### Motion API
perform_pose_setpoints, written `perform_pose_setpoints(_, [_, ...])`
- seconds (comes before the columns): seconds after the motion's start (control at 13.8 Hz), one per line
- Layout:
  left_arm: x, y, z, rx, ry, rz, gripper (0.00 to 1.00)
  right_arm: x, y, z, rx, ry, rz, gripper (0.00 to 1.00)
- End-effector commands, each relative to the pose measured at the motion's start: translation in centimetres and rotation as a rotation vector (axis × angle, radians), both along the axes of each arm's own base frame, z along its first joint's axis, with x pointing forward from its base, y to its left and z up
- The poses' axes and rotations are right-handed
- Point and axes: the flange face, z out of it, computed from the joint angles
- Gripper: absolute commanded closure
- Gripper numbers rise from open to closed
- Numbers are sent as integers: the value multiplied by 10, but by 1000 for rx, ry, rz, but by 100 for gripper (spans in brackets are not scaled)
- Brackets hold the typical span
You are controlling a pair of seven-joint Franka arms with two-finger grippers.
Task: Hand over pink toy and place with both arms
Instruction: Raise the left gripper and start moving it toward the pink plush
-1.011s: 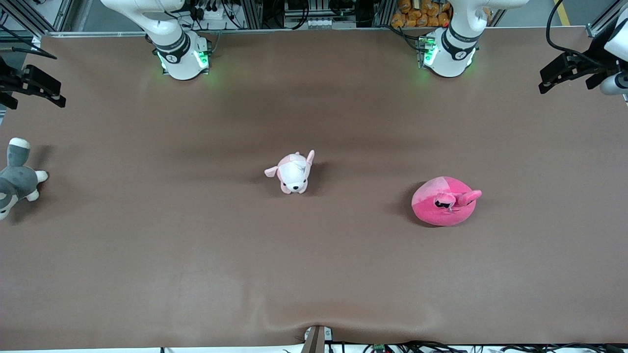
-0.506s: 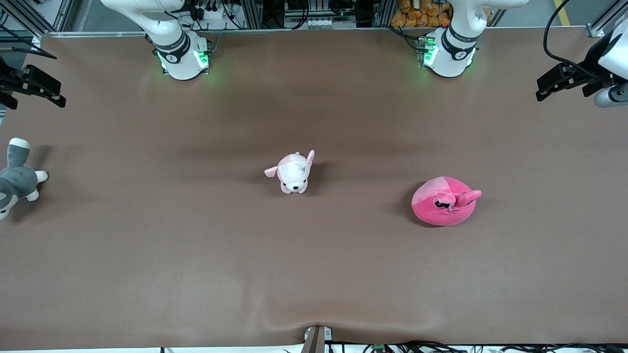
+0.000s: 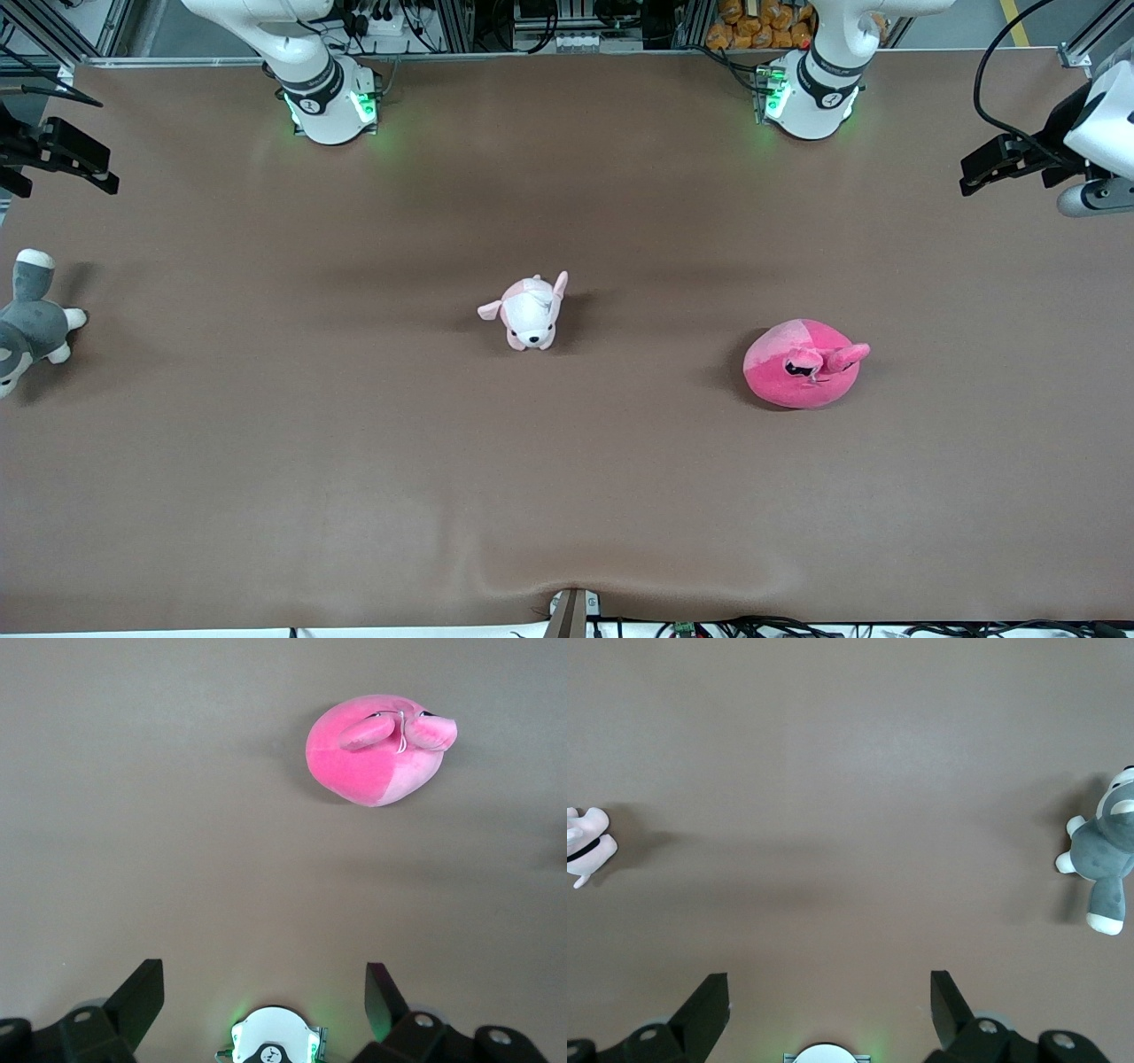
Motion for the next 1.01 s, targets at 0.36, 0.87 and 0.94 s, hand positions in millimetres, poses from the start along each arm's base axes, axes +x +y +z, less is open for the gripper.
perform_pose_setpoints(0.36, [11, -1, -25, 16, 53, -7, 0, -6, 2, 5, 12, 3, 3, 0])
perform_pose_setpoints(0.87, [33, -8, -32, 20, 53, -14, 0, -6, 1, 5, 12, 5, 1, 0])
perform_pose_setpoints(0.94, [34, -7, -29, 19, 47, -11, 0, -6, 2, 5, 12, 5, 3, 0])
